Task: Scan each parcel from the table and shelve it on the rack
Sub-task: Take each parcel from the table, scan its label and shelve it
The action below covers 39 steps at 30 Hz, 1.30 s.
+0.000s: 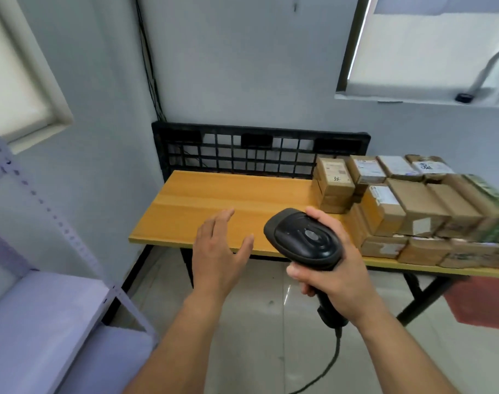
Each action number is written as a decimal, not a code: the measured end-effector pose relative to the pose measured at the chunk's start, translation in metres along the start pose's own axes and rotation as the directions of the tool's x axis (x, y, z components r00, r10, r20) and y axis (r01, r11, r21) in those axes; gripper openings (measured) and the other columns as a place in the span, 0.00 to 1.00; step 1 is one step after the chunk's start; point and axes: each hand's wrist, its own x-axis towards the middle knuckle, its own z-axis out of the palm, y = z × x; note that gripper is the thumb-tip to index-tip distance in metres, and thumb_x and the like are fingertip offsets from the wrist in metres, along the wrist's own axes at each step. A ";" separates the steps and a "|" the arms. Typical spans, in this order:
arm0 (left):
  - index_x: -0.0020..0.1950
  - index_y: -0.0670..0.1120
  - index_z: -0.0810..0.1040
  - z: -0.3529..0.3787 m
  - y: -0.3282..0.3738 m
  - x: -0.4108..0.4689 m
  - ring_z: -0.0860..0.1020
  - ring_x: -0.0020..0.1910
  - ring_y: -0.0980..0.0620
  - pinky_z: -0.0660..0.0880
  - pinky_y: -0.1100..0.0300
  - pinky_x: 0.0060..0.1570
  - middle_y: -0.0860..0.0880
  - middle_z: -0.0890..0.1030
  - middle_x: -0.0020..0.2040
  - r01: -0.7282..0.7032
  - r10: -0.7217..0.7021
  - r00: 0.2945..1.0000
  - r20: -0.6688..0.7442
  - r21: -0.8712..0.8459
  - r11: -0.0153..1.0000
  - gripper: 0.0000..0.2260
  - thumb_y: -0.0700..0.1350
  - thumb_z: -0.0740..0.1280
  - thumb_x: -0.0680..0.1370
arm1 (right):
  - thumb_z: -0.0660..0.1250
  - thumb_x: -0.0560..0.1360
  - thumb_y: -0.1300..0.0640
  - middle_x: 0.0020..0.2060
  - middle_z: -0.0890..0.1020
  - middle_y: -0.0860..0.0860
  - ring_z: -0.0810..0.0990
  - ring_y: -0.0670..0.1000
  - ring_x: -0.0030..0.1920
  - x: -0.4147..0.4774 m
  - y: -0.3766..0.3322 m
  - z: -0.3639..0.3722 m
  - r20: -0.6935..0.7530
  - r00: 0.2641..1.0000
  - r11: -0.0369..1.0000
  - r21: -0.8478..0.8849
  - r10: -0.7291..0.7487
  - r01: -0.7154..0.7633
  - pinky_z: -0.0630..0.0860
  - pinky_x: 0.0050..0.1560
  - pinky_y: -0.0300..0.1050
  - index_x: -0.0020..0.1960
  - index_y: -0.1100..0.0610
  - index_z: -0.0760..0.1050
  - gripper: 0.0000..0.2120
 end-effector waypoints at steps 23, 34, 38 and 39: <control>0.77 0.56 0.57 0.235 0.167 0.058 0.61 0.72 0.55 0.64 0.59 0.67 0.54 0.64 0.73 0.021 -0.013 0.941 0.337 -0.020 1.000 0.32 0.59 0.66 0.76 | 0.79 0.64 0.64 0.56 0.79 0.57 0.80 0.58 0.29 0.039 0.063 -0.264 -0.213 0.971 0.991 -0.040 0.114 -0.125 0.79 0.30 0.47 0.66 0.33 0.70 0.40; 0.77 0.57 0.57 0.330 0.213 0.074 0.59 0.75 0.48 0.66 0.49 0.70 0.48 0.60 0.76 0.069 -0.177 0.859 0.480 0.233 0.970 0.38 0.66 0.67 0.72 | 0.79 0.61 0.55 0.58 0.79 0.57 0.80 0.57 0.28 0.052 0.095 -0.344 -0.167 0.972 0.986 0.028 0.165 -0.163 0.79 0.31 0.48 0.66 0.33 0.70 0.39; 0.77 0.58 0.59 0.339 0.211 0.080 0.62 0.74 0.47 0.70 0.48 0.67 0.47 0.61 0.75 0.111 -0.239 0.831 0.503 0.271 0.956 0.35 0.64 0.68 0.73 | 0.79 0.60 0.55 0.58 0.80 0.54 0.80 0.56 0.29 0.052 0.098 -0.350 -0.168 0.968 0.983 0.053 0.184 -0.178 0.79 0.31 0.48 0.66 0.33 0.70 0.39; 0.76 0.57 0.59 0.340 0.209 0.081 0.65 0.72 0.47 0.72 0.49 0.65 0.47 0.63 0.74 0.133 -0.249 0.829 0.500 0.257 0.957 0.35 0.63 0.68 0.74 | 0.79 0.60 0.55 0.58 0.80 0.54 0.81 0.56 0.29 0.052 0.099 -0.351 -0.167 0.968 0.982 0.053 0.186 -0.180 0.79 0.31 0.48 0.65 0.33 0.70 0.39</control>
